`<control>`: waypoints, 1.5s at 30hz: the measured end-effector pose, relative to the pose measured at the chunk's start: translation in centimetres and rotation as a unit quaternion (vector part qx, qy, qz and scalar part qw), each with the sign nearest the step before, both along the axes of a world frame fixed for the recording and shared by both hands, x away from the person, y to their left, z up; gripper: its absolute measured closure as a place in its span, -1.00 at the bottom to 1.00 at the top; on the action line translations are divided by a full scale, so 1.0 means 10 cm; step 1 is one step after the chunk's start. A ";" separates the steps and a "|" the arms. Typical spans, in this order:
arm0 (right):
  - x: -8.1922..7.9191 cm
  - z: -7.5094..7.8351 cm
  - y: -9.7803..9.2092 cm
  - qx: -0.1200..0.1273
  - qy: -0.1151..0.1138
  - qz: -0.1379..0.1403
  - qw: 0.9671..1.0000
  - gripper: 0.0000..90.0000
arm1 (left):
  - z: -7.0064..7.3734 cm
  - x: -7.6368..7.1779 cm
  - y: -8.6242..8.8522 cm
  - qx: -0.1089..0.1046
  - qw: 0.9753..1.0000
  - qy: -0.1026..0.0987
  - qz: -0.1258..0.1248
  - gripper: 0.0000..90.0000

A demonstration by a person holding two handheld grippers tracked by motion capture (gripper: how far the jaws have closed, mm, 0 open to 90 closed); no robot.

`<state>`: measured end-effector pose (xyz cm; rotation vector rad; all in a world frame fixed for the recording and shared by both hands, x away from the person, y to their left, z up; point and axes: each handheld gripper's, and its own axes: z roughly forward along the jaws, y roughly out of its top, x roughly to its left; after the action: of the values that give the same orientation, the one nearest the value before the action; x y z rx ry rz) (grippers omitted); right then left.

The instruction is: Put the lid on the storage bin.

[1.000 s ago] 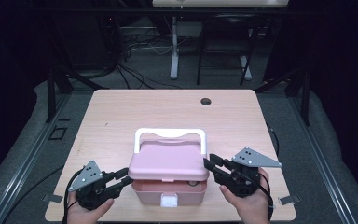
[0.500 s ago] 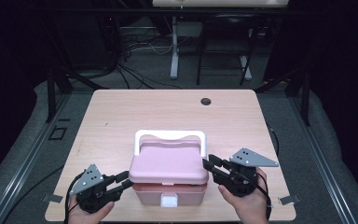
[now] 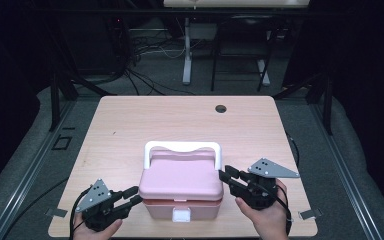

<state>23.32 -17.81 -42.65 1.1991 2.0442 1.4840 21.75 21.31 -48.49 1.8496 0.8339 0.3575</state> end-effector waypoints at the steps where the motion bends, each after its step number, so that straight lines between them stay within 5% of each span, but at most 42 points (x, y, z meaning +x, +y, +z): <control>1: 0.00 0.00 0.00 0.001 0.000 0.000 1.000 0.56 | 0.00 0.00 0.00 0.001 1.000 0.000 0.000 0.51; 45: 0.13 -0.15 -0.04 0.015 0.009 -0.010 1.000 0.43 | -0.14 -0.11 0.05 0.009 1.000 0.023 -0.007 0.51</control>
<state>24.64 -18.22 -44.11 1.2441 2.0237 1.5045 20.61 21.76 -49.92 1.8852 0.8510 0.3158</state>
